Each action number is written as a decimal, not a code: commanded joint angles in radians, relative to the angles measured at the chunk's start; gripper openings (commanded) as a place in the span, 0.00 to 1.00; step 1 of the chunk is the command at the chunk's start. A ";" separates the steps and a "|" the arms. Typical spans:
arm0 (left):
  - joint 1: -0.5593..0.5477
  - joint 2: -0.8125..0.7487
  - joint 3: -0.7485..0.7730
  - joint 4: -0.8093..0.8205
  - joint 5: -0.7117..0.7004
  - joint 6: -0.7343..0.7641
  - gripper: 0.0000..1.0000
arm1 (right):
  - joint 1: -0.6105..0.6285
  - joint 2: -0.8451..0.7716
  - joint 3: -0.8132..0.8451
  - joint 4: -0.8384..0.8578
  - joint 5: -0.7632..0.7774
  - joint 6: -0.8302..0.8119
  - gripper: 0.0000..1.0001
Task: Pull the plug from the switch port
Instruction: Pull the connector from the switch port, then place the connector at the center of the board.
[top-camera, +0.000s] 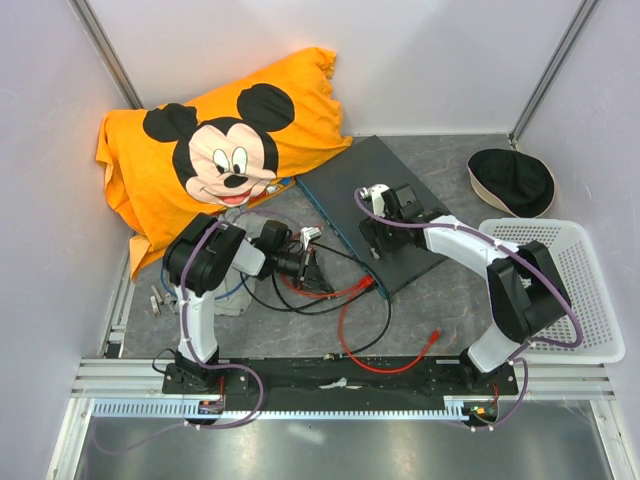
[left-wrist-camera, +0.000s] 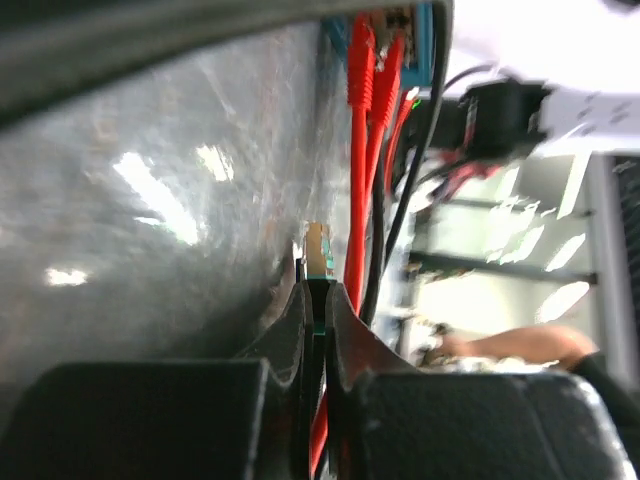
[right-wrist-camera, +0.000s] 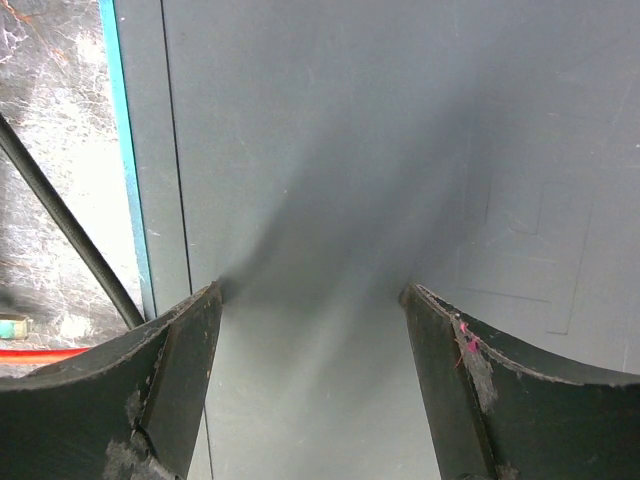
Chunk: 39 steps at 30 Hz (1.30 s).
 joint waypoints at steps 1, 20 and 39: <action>-0.005 -0.149 0.219 -0.517 -0.068 0.470 0.02 | -0.018 0.097 -0.025 -0.085 0.115 -0.063 0.82; 0.473 -0.318 0.663 -1.603 -0.504 1.216 0.02 | -0.016 0.019 0.077 -0.081 0.140 -0.099 0.83; 0.306 -0.326 0.816 -1.448 -0.030 0.905 0.66 | -0.019 0.007 0.124 -0.102 0.083 -0.063 0.84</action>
